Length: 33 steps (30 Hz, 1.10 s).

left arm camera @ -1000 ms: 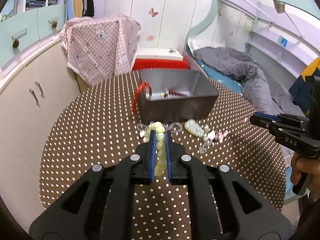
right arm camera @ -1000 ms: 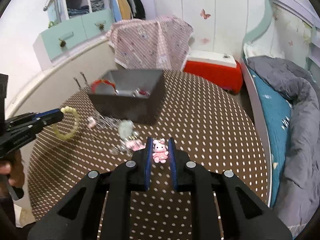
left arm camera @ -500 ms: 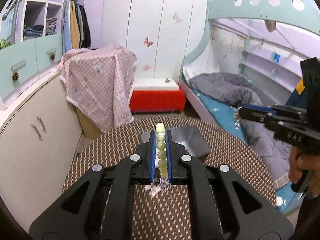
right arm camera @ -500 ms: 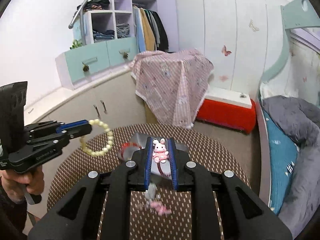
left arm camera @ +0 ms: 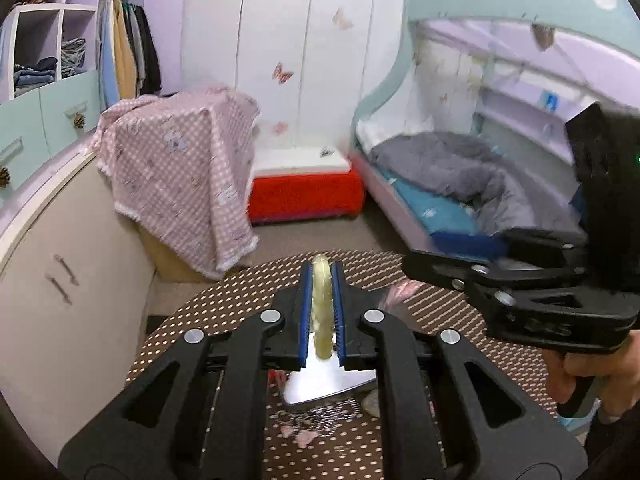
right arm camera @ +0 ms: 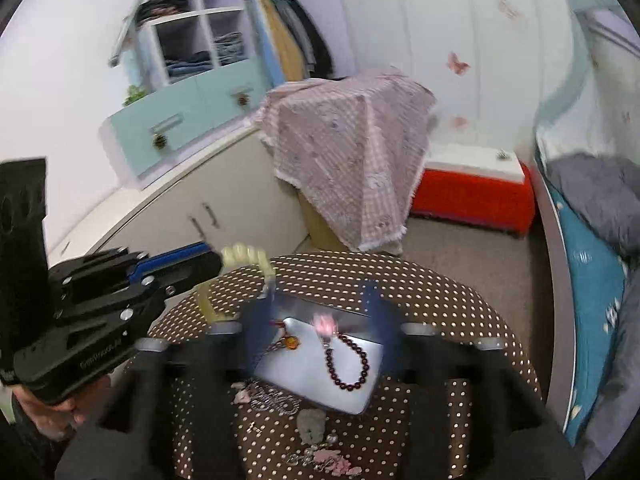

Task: Organize jewelry
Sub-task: 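Lift both items over the grey box and open both tools to release them, then withdraw both open tools from the box back over the jewelry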

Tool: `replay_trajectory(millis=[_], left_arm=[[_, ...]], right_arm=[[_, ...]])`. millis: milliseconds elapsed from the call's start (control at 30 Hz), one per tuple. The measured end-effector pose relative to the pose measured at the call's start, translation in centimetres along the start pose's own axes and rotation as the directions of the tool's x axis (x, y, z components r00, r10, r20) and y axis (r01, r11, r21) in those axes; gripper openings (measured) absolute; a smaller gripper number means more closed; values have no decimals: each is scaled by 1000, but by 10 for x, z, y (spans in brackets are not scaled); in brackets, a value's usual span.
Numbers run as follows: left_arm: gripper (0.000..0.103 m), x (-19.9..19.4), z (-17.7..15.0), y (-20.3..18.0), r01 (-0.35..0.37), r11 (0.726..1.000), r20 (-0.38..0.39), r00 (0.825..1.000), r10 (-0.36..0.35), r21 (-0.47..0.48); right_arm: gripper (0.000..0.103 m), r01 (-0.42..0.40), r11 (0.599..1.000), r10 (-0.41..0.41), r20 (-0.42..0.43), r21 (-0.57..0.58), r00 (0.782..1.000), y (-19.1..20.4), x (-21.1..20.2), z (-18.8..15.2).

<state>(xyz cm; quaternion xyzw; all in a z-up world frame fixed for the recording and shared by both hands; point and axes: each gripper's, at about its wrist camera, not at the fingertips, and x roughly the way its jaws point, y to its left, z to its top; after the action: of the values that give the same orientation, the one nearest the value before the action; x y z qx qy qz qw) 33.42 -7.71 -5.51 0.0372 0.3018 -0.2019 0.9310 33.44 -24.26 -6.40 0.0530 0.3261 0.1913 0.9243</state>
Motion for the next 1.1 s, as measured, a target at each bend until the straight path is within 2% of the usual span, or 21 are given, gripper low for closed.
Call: replay_trajectory(millis=[33, 67, 100, 133, 167, 300, 867, 1100], left_arm=[[68, -1, 0, 2, -20, 1000, 2, 1000, 20, -7], [82, -5, -1, 7, -79, 996, 27, 996, 80, -32], [94, -9, -2, 11, -101, 994, 53, 993, 103, -48], [94, -17, -3, 17, -85, 994, 90, 992, 91, -69], [94, -21, -3, 22, -72, 994, 96, 992, 81, -87], [95, -39, -4, 32, -119, 988, 132, 982, 132, -100], [96, -75, -23, 38, -154, 973, 168, 969, 183, -173], [96, -84, -36, 41, -173, 969, 171, 964, 203, -175]], right_arm=[[96, 6, 1000, -6, 10, 18, 1000, -4, 0, -1], [96, 0, 999, -1, 25, 42, 1000, -8, -3, -1], [96, -1, 998, -1, 31, 65, 1000, -12, -6, -1], [96, 10, 997, -13, 35, 81, 999, -15, -8, -1], [96, 34, 995, -38, 42, 92, 998, -19, -12, -1], [96, 66, 990, -73, 51, 127, 996, -25, -21, -1], [96, 87, 992, -98, 115, 96, 989, -9, -54, -3], [96, 105, 990, -117, 133, 93, 984, -5, -67, -10]])
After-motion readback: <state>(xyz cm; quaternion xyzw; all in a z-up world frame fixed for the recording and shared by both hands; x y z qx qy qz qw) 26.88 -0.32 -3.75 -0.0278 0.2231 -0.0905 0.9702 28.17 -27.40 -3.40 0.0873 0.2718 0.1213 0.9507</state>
